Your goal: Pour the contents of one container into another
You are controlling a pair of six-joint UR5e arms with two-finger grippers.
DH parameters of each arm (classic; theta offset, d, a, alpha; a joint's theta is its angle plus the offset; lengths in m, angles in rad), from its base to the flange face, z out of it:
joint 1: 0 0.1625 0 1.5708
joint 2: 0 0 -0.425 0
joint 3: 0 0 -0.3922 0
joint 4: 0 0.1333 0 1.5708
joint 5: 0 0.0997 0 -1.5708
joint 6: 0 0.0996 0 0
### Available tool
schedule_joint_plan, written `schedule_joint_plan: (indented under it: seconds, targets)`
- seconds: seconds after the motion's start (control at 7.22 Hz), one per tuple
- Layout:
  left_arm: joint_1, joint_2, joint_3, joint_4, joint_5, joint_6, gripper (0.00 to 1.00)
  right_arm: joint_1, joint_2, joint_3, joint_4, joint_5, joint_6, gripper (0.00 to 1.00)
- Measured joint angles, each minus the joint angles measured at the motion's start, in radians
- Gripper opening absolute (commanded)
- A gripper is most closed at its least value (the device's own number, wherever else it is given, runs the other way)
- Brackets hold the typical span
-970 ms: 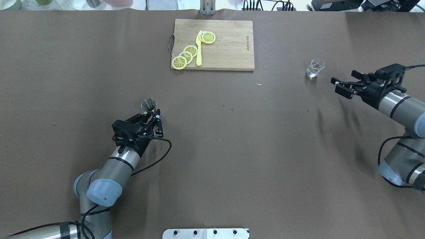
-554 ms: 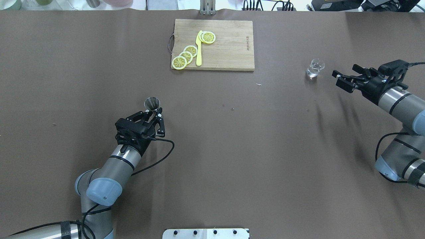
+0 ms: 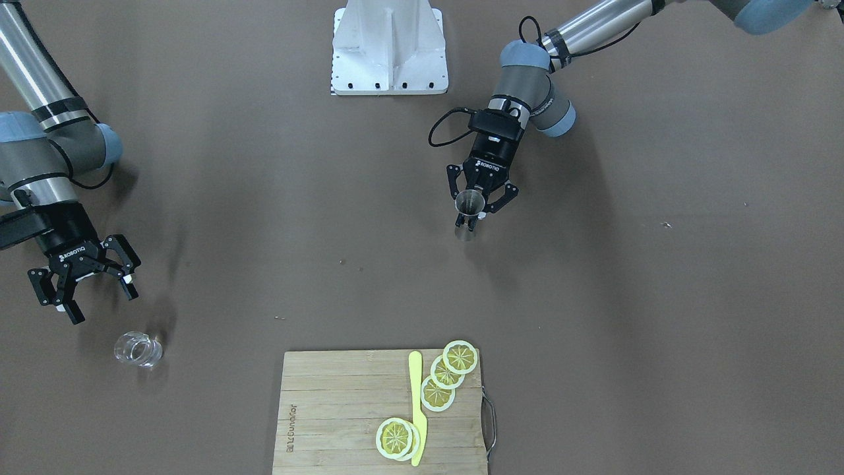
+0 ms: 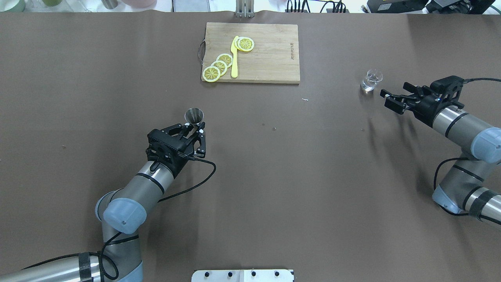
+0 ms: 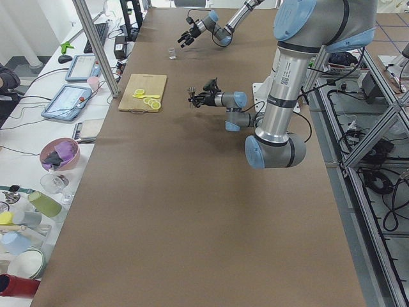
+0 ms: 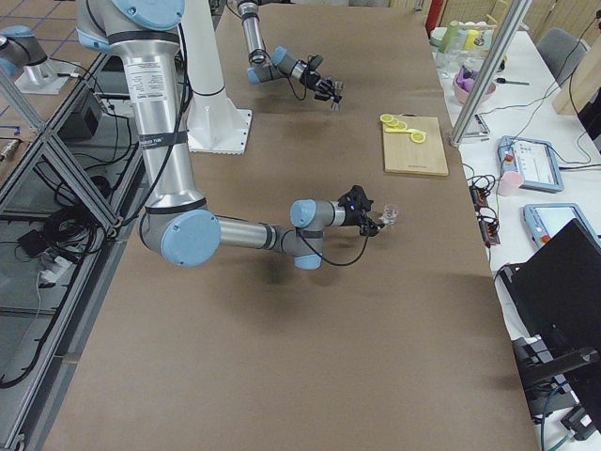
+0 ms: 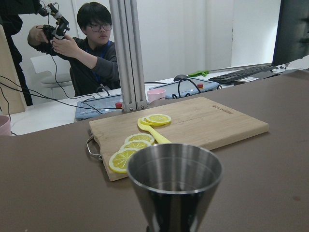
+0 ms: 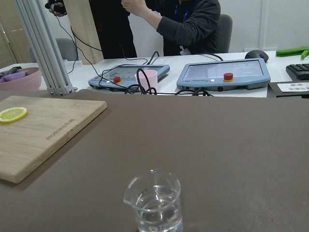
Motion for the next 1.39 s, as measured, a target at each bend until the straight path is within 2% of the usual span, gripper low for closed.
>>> schedule_joint_plan:
  seconds: [0.69,1.39]
  targets:
    - [-0.057,-0.031,-0.023,-0.002,-0.259,0.151,0.00,-0.003,0.073,-0.081,-0.009,0.016,0.003,1.00]
    - [-0.139,-0.076,-0.051,-0.002,-0.715,0.404,0.00,0.039,0.134,-0.125,-0.039,0.073,0.003,1.00]
